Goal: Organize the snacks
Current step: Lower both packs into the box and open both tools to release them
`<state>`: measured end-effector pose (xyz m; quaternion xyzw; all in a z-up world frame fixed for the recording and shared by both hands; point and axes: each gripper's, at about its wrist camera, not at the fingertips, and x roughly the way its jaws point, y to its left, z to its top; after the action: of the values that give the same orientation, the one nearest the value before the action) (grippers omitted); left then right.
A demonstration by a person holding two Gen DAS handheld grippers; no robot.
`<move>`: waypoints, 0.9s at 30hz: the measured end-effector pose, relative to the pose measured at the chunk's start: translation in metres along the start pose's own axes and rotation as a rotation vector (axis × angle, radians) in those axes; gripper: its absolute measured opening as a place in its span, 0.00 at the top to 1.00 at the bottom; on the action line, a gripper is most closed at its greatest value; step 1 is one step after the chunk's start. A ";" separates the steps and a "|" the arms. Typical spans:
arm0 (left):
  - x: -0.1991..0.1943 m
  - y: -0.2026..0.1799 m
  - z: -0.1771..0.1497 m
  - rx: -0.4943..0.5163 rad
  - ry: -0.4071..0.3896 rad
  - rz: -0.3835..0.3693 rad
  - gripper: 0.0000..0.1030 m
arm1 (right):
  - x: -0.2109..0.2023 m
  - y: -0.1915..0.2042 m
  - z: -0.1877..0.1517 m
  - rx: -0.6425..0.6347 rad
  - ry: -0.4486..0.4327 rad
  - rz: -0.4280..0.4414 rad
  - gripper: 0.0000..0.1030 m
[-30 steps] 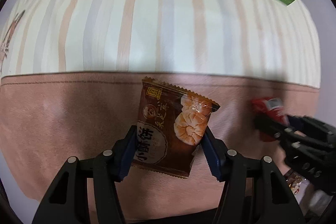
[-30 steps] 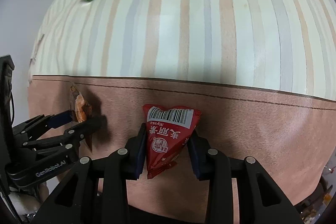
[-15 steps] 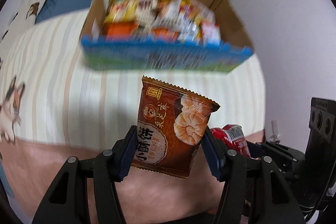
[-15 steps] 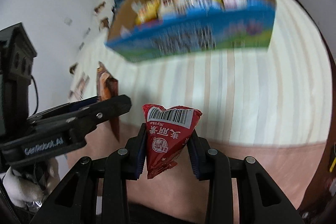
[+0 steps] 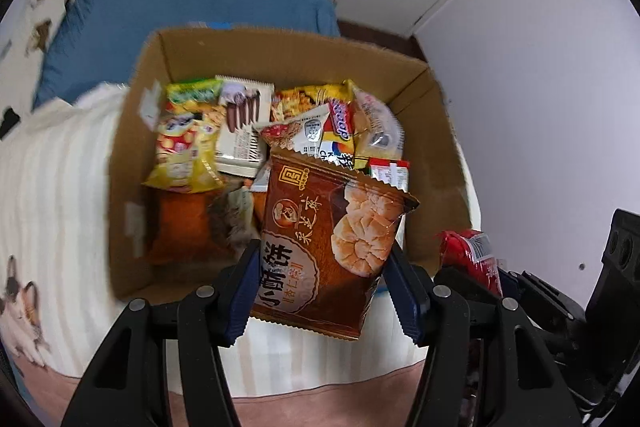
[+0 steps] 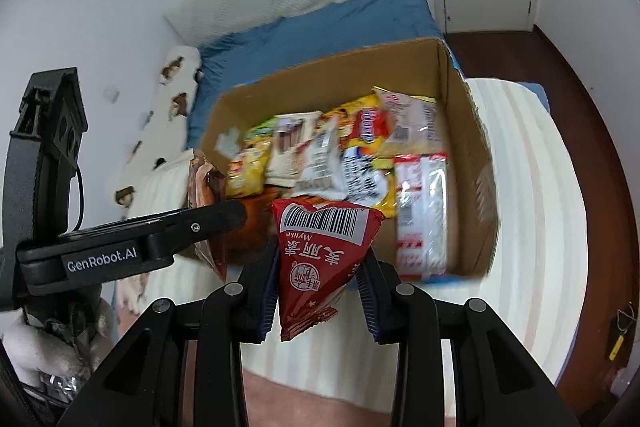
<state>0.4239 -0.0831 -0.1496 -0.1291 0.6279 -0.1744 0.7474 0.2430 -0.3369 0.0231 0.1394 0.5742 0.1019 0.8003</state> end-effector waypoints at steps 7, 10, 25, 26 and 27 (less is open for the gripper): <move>0.061 0.010 0.028 -0.056 0.130 0.002 0.45 | 0.054 -0.030 0.025 0.036 0.086 -0.038 0.64; 0.079 0.012 0.030 -0.070 0.168 -0.001 0.45 | 0.071 -0.038 0.024 0.044 0.116 -0.041 0.63; 0.068 0.015 0.019 -0.022 0.097 0.160 0.16 | 0.075 -0.032 0.023 0.004 0.120 -0.139 0.04; 0.062 0.014 0.017 -0.014 0.079 0.176 0.10 | 0.072 -0.032 0.023 -0.001 0.115 -0.153 0.04; 0.055 0.014 0.014 -0.010 0.062 0.190 0.08 | 0.070 -0.030 0.024 -0.010 0.108 -0.171 0.04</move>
<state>0.4474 -0.0938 -0.2024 -0.0673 0.6609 -0.1034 0.7403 0.2876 -0.3450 -0.0419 0.0800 0.6258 0.0434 0.7746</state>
